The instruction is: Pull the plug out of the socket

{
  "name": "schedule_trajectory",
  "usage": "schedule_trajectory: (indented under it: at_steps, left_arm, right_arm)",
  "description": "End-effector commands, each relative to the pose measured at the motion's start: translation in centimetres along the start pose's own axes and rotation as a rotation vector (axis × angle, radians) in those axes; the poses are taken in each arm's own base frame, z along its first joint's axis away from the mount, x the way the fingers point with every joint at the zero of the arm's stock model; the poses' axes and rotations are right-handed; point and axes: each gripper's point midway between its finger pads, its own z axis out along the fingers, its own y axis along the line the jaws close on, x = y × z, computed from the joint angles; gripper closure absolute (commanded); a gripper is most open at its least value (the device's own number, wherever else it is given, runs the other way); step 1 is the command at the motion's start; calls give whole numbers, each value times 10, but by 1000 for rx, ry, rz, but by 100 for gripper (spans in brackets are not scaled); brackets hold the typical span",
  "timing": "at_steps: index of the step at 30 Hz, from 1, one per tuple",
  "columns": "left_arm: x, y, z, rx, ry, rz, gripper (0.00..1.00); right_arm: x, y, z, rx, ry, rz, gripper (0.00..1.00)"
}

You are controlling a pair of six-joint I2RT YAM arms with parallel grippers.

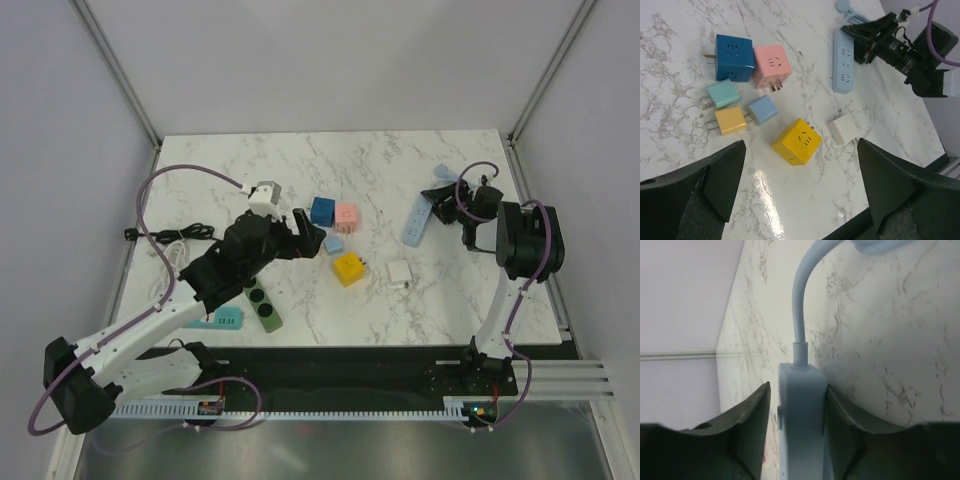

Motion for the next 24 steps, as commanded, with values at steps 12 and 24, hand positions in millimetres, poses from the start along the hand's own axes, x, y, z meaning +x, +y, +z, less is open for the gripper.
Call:
schedule_trajectory:
  at_steps: [12, 24]
  left_arm:
    - [41, 7, -39, 160, 11, -114, 0]
    - [92, 4, -48, 228, 180, -280, 0]
  right_arm:
    - [-33, 1, -66, 533, -67, -357, 2]
    - [56, 154, -174, 167, -11, -682, 2]
